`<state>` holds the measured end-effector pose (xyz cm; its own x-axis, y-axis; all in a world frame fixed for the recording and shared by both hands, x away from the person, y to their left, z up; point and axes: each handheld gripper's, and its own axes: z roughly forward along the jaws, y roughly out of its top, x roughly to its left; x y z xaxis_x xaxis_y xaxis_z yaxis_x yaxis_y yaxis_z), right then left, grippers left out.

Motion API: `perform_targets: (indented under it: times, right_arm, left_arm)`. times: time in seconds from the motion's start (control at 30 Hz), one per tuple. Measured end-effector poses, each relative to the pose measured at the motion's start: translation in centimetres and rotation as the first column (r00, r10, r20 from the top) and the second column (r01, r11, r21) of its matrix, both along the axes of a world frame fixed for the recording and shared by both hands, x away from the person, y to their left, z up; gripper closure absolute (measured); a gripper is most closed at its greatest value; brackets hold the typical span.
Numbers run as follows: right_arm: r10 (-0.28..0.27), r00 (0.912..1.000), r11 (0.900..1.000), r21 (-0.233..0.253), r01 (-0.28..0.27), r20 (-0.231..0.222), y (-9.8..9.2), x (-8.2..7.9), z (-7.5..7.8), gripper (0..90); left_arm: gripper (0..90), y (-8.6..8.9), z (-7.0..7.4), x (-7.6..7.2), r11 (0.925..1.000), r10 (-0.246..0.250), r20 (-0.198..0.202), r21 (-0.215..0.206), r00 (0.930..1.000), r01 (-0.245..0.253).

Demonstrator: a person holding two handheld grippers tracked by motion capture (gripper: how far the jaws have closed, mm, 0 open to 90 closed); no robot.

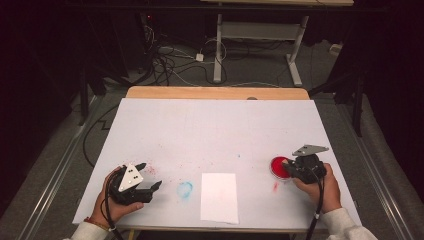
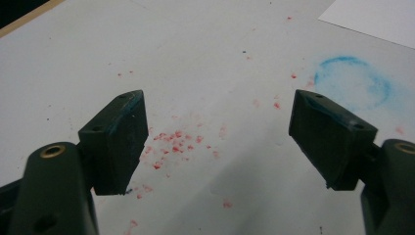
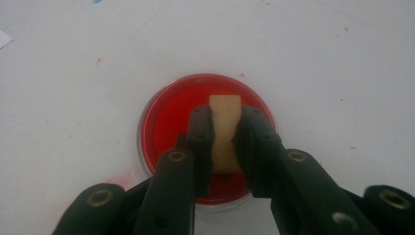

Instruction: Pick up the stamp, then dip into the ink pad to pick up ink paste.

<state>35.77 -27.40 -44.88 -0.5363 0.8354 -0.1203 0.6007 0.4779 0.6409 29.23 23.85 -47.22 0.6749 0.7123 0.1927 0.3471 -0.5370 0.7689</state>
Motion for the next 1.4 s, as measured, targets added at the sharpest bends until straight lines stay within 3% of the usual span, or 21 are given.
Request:
perform_targets:
  times: [0.23,0.9,1.4]
  right_arm:
    - [-0.008,1.0000,1.000,0.002,0.008,-0.005,0.06,0.02,-0.17,76.5]
    - [-0.004,0.9999,1.000,0.015,0.004,-0.010,-0.12,0.05,-0.27,76.5]
    - [0.000,1.0000,1.000,0.000,0.000,0.007,0.04,-0.10,-0.26,76.5]
  left_arm:
    - [21.8,0.01,0.07,0.01,1.0000,-0.006,0.017,0.007,0.9998,0.006]
    - [21.8,0.46,-0.06,0.18,0.9996,0.001,0.007,-0.027,1.0000,-0.001]
    - [21.8,0.37,-0.10,0.08,0.9998,-0.002,0.002,-0.018,1.0000,0.002]
